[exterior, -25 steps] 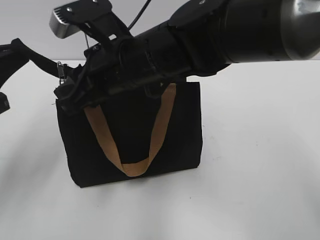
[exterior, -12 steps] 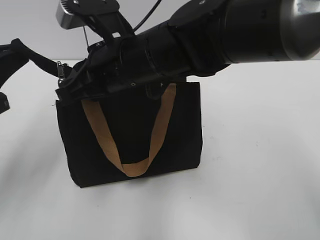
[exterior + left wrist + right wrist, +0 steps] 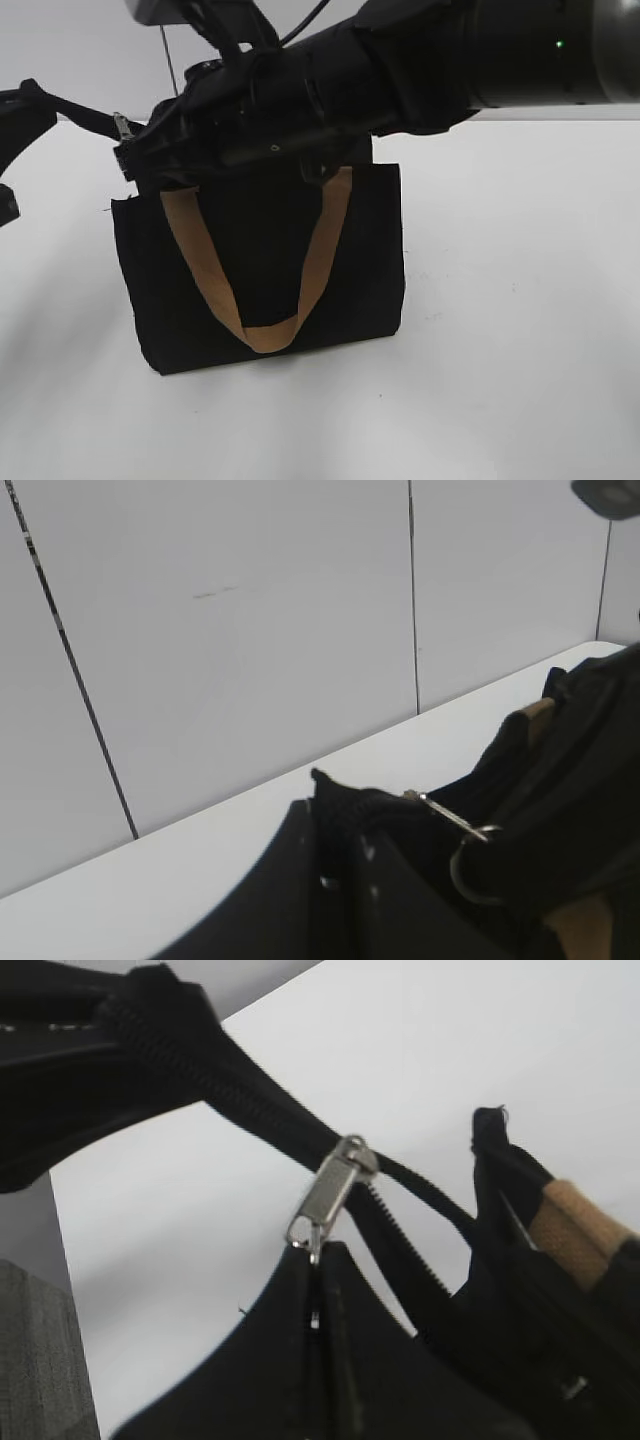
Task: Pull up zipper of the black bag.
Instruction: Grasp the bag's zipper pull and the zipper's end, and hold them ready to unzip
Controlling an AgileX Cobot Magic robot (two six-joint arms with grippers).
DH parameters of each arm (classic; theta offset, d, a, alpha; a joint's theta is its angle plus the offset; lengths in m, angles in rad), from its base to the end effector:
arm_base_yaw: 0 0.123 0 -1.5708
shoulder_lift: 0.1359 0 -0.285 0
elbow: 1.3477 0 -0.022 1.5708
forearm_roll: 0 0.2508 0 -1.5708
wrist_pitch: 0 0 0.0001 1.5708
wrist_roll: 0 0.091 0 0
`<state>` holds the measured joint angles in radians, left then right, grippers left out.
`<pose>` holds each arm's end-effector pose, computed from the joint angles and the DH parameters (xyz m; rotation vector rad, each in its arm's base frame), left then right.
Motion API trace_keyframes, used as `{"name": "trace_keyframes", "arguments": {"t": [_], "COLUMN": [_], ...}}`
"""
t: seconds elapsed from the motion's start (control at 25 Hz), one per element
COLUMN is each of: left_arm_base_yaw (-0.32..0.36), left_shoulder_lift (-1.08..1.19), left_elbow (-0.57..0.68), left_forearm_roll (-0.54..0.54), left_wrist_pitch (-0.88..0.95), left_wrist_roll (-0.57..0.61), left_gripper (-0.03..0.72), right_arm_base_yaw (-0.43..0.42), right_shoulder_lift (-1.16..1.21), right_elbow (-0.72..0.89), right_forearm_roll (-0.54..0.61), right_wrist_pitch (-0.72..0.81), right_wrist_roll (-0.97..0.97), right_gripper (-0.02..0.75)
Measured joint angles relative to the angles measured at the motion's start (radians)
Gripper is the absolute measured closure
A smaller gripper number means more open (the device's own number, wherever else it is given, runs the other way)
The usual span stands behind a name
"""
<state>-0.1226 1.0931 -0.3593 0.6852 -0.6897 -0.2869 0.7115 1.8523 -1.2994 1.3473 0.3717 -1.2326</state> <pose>0.1950 -0.0609 0.2514 0.6279 1.5228 -0.2246 0.2985 0.3000 0.2459 -0.8754 2.0242 0.8522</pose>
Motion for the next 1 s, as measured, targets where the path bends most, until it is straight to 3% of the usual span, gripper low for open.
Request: {"name": "trace_keyframes", "arguments": {"t": [0.2, 0.64, 1.0], "left_arm_base_yaw": [0.000, -0.001, -0.006], "left_shoulder_lift": [-0.003, -0.023, -0.023], "left_elbow": [0.000, 0.003, 0.003], "left_forearm_roll": [-0.028, -0.049, -0.105], "left_wrist_pitch": [0.000, 0.008, 0.006], "left_wrist_roll": [0.000, 0.000, 0.002], "left_gripper": [0.659, 0.659, 0.659], "right_arm_base_yaw": [-0.059, -0.123, -0.237], "right_shoulder_lift": [0.000, -0.044, -0.084], "right_elbow": [0.000, -0.002, -0.003], "right_forearm_roll": [-0.056, -0.435, -0.521], "right_wrist_pitch": [0.056, 0.141, 0.257], "right_wrist_roll": [0.094, 0.458, 0.553], "right_gripper": [0.738, 0.738, 0.738]}}
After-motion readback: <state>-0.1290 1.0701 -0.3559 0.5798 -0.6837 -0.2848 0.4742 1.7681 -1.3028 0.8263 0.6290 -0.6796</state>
